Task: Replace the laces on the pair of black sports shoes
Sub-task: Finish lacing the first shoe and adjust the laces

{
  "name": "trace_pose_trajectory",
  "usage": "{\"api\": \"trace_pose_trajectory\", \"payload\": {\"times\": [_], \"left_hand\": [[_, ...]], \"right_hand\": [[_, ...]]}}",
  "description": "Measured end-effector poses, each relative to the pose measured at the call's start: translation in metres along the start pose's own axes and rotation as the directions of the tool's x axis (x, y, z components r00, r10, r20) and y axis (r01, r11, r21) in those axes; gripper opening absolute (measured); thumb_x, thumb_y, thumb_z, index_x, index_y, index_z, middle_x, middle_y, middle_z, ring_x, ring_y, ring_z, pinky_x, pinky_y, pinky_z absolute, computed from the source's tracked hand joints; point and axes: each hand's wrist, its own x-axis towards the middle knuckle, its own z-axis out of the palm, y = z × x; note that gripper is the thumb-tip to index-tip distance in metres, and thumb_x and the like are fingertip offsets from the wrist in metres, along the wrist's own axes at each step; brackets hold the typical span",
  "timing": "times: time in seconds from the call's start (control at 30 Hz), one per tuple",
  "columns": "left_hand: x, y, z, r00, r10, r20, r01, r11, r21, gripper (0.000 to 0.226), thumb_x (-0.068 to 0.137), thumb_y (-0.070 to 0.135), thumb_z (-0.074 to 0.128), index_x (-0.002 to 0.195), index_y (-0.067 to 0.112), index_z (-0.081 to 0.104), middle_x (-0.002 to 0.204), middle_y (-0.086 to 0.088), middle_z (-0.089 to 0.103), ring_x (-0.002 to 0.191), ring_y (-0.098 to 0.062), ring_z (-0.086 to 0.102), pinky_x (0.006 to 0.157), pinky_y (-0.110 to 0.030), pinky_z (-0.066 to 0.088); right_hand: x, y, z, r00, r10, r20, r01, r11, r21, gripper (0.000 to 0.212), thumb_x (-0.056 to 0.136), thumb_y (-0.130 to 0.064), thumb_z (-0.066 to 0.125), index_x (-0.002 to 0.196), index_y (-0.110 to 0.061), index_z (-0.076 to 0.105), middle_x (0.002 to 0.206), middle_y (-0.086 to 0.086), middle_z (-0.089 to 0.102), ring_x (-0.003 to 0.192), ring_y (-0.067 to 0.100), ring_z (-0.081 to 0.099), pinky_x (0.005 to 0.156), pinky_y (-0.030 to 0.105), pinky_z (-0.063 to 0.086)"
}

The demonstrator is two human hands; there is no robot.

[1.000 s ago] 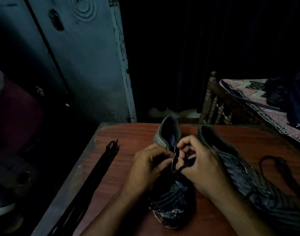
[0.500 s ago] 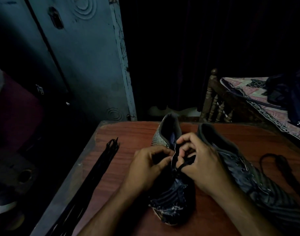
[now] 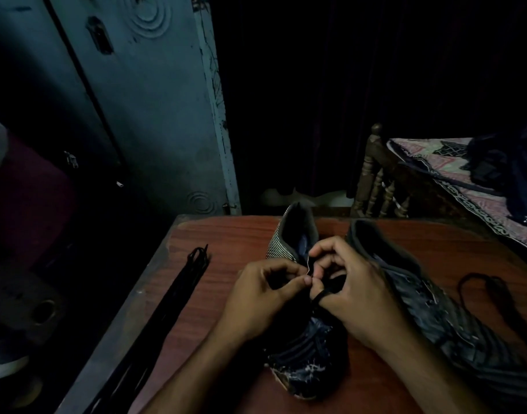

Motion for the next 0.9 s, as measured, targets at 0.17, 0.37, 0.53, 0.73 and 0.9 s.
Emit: {"api": "trace_pose_trajectory", "payload": {"times": [0.17,0.37,0.53,0.73,0.9], "left_hand": [[-0.0009,-0.0008,0.0020,1.000,-0.028,-0.014,0.028,0.999,-0.024,0.013,0.080,0.034,0.076,0.090,0.026,0.080,0.087,-0.004,0.079,0.081,-0.016,0.072,0.083,-0.053,0.058],[-0.0004,0.0007,-0.0015,0.997,-0.079,-0.006,0.078,0.991,-0.110,0.004,0.089,0.016,0.079,0.092,0.015,0.080,0.088,-0.011,0.079,0.077,-0.015,0.069,0.074,-0.035,0.052],[-0.0012,0.0043,-0.0005,0.996,-0.091,0.011,0.092,0.983,-0.162,0.008,0.090,0.007,0.076,0.090,0.015,0.078,0.088,-0.015,0.078,0.075,-0.014,0.066,0.071,-0.032,0.051],[0.0003,0.0049,-0.0050,0.990,-0.125,0.065,0.135,0.975,-0.177,0.012,0.091,0.010,0.075,0.088,0.020,0.080,0.087,-0.010,0.078,0.074,-0.013,0.066,0.071,-0.030,0.050],[0.0006,0.0041,-0.0040,0.986,-0.155,0.065,0.164,0.971,-0.175,0.012,0.093,0.007,0.073,0.087,0.016,0.078,0.081,-0.004,0.075,0.069,-0.010,0.062,0.066,-0.026,0.048]], "right_hand": [[-0.0005,0.0014,0.0015,0.999,0.038,-0.025,-0.038,0.999,-0.019,0.043,0.076,-0.007,0.076,0.094,-0.037,0.051,0.086,-0.016,0.062,0.071,0.009,0.062,0.063,0.030,0.050],[0.0008,0.0028,-0.0005,0.999,0.040,-0.027,-0.038,0.997,0.060,0.039,0.077,-0.006,0.077,0.096,-0.031,0.055,0.081,-0.015,0.066,0.080,0.004,0.065,0.067,0.015,0.047],[0.0004,0.0048,0.0016,0.999,0.043,-0.031,-0.041,0.996,0.076,0.039,0.078,-0.005,0.077,0.098,-0.029,0.054,0.079,-0.012,0.067,0.075,0.008,0.065,0.068,0.026,0.050],[0.0013,0.0048,0.0036,0.995,0.055,-0.082,-0.046,0.993,0.107,0.036,0.079,-0.002,0.075,0.098,-0.026,0.055,0.078,-0.008,0.066,0.074,0.010,0.065,0.071,0.034,0.054],[0.0018,0.0038,0.0011,0.997,0.053,-0.047,-0.048,0.994,0.101,0.035,0.080,-0.007,0.075,0.100,-0.029,0.056,0.081,-0.010,0.067,0.074,0.010,0.066,0.073,0.040,0.056]]}}
